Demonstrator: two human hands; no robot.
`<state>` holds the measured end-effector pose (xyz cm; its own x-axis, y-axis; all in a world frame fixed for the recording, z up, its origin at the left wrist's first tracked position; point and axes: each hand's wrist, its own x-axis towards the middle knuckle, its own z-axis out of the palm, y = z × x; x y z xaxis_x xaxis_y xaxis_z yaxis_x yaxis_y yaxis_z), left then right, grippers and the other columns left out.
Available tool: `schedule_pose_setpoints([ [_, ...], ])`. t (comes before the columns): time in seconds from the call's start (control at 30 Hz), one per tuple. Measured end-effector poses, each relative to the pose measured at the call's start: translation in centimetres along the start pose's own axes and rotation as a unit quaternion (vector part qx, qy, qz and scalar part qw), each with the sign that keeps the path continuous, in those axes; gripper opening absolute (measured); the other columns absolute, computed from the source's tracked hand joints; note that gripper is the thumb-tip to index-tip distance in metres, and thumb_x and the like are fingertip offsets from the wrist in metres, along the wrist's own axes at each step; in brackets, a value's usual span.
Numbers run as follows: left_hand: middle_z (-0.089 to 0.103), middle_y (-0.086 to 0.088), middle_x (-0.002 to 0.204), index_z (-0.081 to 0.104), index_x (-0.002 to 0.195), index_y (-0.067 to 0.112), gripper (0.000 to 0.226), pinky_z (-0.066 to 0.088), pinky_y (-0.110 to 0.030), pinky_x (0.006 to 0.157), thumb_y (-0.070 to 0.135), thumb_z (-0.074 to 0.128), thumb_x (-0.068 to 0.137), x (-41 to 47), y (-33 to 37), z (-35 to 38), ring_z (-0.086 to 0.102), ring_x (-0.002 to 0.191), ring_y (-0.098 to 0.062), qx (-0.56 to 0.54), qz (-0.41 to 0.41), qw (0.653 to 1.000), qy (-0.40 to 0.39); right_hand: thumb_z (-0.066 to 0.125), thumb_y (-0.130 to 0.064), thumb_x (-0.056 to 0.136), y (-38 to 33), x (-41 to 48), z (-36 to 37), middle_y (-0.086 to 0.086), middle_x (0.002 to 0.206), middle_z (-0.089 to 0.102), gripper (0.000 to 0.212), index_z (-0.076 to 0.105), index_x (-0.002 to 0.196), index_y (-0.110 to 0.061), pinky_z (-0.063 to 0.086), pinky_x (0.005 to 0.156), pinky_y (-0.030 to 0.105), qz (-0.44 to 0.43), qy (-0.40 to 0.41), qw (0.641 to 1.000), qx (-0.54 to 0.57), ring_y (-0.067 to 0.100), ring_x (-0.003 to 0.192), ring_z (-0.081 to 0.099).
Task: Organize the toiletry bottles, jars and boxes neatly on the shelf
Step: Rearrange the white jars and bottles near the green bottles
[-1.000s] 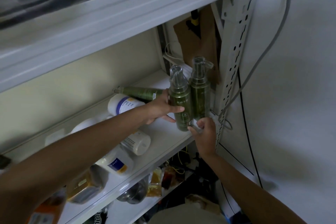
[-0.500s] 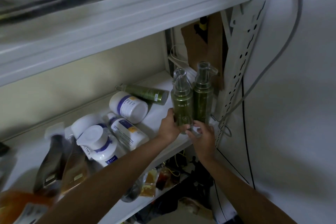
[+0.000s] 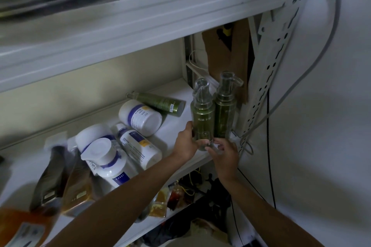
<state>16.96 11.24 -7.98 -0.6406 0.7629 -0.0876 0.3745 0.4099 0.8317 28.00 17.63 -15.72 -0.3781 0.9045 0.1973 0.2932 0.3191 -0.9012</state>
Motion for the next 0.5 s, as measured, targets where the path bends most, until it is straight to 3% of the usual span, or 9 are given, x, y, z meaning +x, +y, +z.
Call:
schedule_pose_setpoints([
  [0.13,0.064,-0.008,0.112,0.046,0.123,0.009,0.058,0.046,-0.023,0.077,0.018,0.078,0.076,-0.01,-0.02,0.04,0.06,0.097,-0.017,0.002,0.003,1.0,0.0,0.078,-0.019,0.072,0.17,0.04,-0.02,0.002,0.091,0.06,0.029,0.066,0.097,-0.011,0.035,0.068,0.008,0.005,-0.007,1.0,0.001,0.01,0.084,0.048],
  [0.3,0.064,-0.009,0.114,0.045,0.124,0.008,0.059,0.045,-0.023,0.079,0.018,0.078,0.076,-0.2,0.01,0.24,0.057,0.097,-0.016,-0.002,0.009,1.0,-0.004,0.079,-0.018,0.071,0.67,0.1,-0.11,0.004,0.092,0.059,0.03,0.065,0.098,-0.013,0.044,0.073,0.029,0.023,-0.014,1.0,-0.006,0.016,0.087,0.052],
  [0.5,0.064,-0.008,0.113,0.043,0.122,0.009,0.059,0.049,-0.028,0.083,0.02,0.078,0.075,-0.14,-0.18,0.38,0.06,0.101,-0.021,0.006,0.008,1.0,-0.009,0.073,-0.007,0.077,0.84,0.27,-0.82,0.005,0.094,0.062,0.023,0.064,0.098,-0.012,0.045,0.074,0.026,0.02,-0.039,0.999,0.004,0.017,0.087,0.057],
])
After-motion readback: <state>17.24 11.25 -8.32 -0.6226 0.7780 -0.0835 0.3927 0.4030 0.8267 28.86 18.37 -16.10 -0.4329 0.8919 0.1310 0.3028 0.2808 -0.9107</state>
